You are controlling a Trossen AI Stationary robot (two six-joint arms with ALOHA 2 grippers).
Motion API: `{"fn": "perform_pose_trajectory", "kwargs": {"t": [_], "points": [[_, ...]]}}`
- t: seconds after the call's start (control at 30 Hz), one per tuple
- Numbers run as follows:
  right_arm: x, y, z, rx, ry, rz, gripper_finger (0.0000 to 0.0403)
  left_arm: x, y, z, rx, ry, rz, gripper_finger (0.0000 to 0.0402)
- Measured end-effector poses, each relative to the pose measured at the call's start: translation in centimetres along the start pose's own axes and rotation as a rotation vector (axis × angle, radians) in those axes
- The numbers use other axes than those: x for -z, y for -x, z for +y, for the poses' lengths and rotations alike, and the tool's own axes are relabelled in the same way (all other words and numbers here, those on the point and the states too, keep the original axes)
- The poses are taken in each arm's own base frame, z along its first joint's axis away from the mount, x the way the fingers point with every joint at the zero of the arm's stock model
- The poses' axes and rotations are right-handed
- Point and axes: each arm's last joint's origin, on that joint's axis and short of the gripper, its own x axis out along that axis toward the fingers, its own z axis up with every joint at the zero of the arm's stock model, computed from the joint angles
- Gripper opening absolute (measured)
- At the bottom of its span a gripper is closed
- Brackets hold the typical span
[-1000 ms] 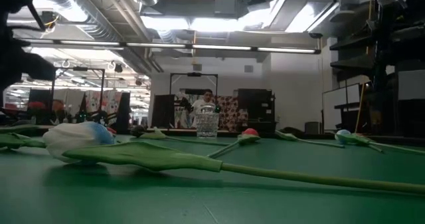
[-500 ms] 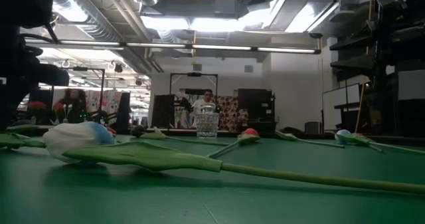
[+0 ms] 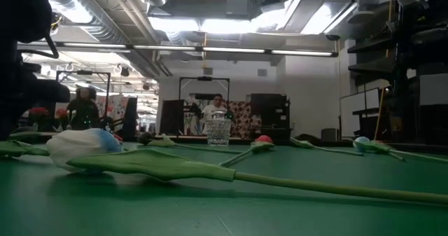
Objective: Sort flowers into vase by color
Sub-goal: Put the bottom black flower into the bottom left transparent vase
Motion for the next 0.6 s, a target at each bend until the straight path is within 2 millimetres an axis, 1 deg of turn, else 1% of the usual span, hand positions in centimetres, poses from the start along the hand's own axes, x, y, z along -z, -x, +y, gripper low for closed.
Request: {"fn": "perform_pose_trajectory", "kwargs": {"t": [0.23,0.37,0.47,0.6], "points": [[0.00,0.00,0.00,0.000,0.000,0.000,0.0177,0.00,-0.02,-0.06,0.015,-0.057,-0.002,0.0067],[0.00,0.00,0.00,0.000,0.000,0.000,0.0177,-0.03,-0.04,0.00,0.006,-0.080,-0.002,0.0025],[0.00,0.00,0.00,0.000,0.000,0.000,0.0177,0.09,0.28,-0.17,0.009,-0.100,-0.007,0.0008],[0.00,0.00,0.00,0.000,0.000,0.000,0.0177,0.17,0.91,-0.41,0.018,-0.103,-0.028,0.0010]]}}
